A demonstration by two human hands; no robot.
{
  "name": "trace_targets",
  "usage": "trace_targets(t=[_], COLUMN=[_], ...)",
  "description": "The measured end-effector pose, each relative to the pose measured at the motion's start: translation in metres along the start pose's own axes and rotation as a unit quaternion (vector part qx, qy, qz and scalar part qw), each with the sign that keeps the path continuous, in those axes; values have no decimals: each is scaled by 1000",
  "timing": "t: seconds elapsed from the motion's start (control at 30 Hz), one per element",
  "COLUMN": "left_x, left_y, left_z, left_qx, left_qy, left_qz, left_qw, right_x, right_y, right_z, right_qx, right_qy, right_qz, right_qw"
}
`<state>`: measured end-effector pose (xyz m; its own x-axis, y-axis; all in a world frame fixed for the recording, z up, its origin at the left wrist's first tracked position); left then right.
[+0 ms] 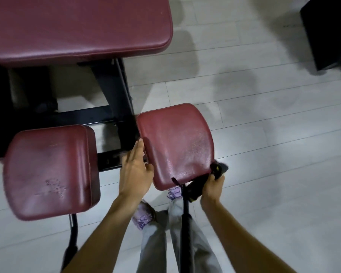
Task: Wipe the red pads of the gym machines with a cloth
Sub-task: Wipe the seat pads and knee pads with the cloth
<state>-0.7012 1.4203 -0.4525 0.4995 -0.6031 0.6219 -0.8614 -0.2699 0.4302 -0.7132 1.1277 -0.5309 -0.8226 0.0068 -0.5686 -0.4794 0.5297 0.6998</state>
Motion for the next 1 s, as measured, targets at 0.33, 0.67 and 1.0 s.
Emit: trace_targets(t=[0.33, 0.67, 1.0], left_x=[-48, -56, -65], left_y=[38, 57, 74], left_z=[-30, -43, -86], left_qx=[0, 52, 152], left_qy=[-14, 16, -54], left_qz=[-15, -7, -5], left_qw=[1000, 998, 987], right_x=[38, 63, 87], right_y=[62, 107, 188], right_z=[31, 67, 129], right_qx=[60, 73, -217], right_qy=[-83, -151, -148], right_qz=[148, 183, 298], right_qw=[984, 969, 918])
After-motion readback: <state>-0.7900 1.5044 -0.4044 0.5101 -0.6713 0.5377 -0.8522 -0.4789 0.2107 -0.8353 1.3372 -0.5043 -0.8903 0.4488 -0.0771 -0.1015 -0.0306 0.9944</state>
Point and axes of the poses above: each hand's wrist, its own y-axis away from the middle knuckle, its own z-axis out of the palm, x = y × z, the point moved 9 cm from there along -y, towards the middle knuckle, and after that the axes turned 6 degrees about z, right-handed, at the moved point
